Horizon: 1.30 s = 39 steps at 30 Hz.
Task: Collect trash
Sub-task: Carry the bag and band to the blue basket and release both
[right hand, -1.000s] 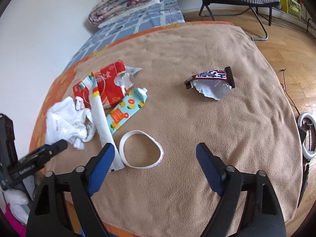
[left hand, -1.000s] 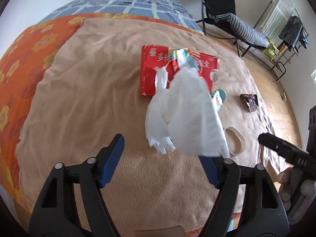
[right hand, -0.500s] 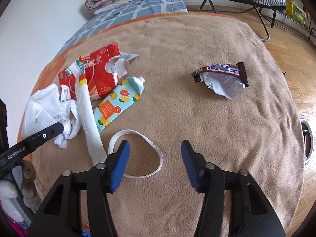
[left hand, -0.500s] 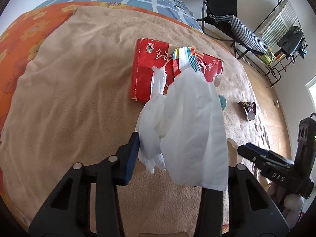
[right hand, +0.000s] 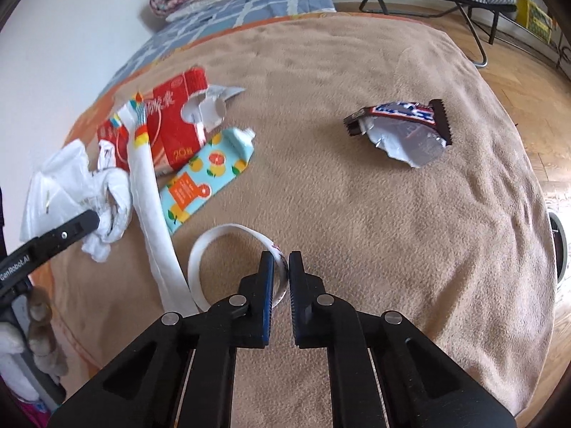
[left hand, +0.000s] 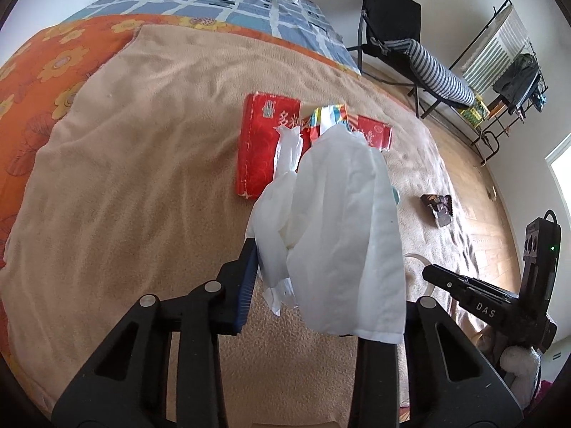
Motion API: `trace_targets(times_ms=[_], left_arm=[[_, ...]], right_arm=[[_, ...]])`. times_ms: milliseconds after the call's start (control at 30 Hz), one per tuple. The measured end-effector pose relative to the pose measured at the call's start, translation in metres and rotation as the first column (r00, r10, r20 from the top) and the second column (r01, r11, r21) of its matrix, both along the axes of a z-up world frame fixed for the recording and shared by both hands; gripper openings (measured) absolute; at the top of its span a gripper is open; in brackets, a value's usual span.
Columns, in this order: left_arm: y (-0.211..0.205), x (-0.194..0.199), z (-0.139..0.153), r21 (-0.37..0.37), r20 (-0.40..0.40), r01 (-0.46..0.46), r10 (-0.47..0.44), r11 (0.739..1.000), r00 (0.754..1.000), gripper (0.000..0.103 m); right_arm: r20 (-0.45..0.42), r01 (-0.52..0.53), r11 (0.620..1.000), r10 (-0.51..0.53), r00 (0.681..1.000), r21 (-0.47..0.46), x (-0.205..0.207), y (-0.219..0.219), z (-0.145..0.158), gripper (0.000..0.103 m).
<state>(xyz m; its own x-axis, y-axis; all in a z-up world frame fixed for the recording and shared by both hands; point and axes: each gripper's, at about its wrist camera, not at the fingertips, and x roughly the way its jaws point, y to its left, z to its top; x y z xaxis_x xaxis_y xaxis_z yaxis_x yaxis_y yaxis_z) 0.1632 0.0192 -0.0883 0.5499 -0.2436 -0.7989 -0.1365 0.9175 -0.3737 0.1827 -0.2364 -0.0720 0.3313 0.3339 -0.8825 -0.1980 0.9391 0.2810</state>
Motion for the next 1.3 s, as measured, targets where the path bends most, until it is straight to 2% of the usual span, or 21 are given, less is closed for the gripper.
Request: trace_targets(times_ms=[333,567,700,967,1133,1300], left_arm=[[0.013,-0.026,0.028,0.011,0.07,0.012,-0.013,1.0,0.997,0.034],[0.016,-0.06,0.046,0.006,0.103,0.036,-0.037,0.999,0.994,0.034],[0.009,-0.079,0.057,0.032,0.127,0.058,-0.062,0.998,0.99,0.034],[-0.003,-0.121,0.061,0.025,0.132,0.094,-0.096,0.995,0.987,0.034],[-0.012,-0.153,0.051,0.05,0.115,0.121,-0.126,0.991,0.985,0.034],[-0.019,-0.185,0.033,0.041,0.075,0.132,-0.135,0.99,0.988,0.034]], right_arm=[[0.104,0.035,0.995,-0.044,0.994,0.089,-0.01,-0.016,0.041,0.006],[0.184,-0.009,0.987,-0.02,0.983,0.158,-0.042,-0.019,0.077,0.006],[0.236,-0.053,0.99,0.021,0.971,0.131,-0.065,-0.014,0.087,0.006],[0.265,-0.13,0.986,0.1,0.959,0.101,-0.114,-0.002,0.088,0.006],[0.273,-0.184,0.981,0.161,0.949,0.061,-0.148,0.005,0.082,0.006],[0.243,-0.223,0.973,0.203,0.949,0.054,-0.178,0.008,0.068,0.006]])
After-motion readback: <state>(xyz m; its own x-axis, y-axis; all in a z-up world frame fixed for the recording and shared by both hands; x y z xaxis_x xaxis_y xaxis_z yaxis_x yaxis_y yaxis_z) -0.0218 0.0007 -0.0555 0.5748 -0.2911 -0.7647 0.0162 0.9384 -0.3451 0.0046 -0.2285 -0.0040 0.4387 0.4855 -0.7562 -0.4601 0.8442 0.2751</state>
